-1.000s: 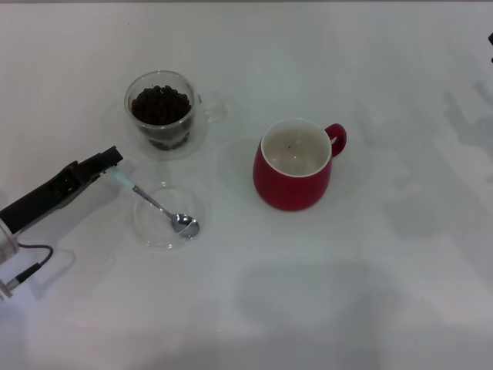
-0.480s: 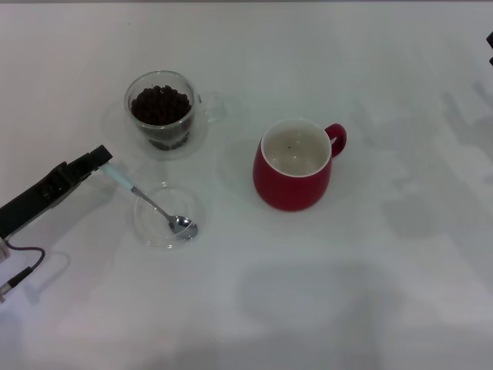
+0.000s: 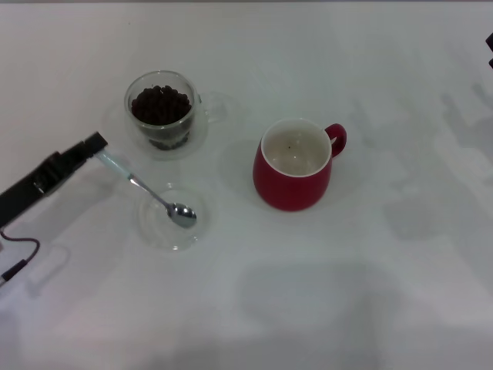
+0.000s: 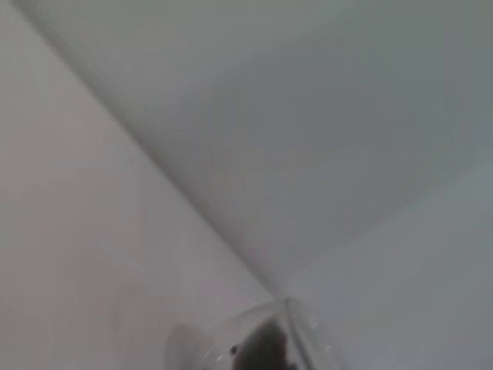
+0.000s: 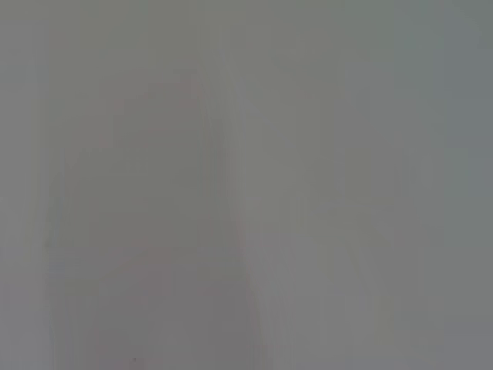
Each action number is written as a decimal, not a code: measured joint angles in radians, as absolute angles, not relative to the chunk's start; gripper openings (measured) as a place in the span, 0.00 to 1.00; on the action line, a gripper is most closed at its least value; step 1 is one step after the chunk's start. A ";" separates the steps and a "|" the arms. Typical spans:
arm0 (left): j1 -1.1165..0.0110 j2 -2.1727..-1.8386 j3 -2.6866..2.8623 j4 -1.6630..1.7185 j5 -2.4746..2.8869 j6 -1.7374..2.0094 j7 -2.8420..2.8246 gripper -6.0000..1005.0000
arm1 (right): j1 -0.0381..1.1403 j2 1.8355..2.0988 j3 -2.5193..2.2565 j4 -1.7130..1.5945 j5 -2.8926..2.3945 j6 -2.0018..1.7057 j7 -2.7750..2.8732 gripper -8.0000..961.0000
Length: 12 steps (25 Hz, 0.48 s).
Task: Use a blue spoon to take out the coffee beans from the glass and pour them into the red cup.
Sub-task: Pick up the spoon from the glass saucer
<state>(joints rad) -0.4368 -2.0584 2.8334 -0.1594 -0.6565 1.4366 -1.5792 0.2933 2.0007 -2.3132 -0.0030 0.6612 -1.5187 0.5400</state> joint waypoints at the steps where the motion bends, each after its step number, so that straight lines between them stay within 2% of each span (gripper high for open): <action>1: -0.436 -2.057 2.833 -0.160 -0.662 1.447 -1.577 0.13 | 0.293 2.001 -2.313 -0.003 0.661 -1.520 0.540 0.66; 12: -0.434 -2.029 2.833 -0.184 -0.745 1.552 -1.574 0.13 | 0.291 2.001 -2.313 -0.010 0.661 -1.524 0.540 0.66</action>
<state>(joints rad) -0.4340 -2.0289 2.8333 -0.1844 -0.7449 1.5516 -1.5739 0.2912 2.0014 -2.3133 -0.0104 0.6611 -1.5239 0.5399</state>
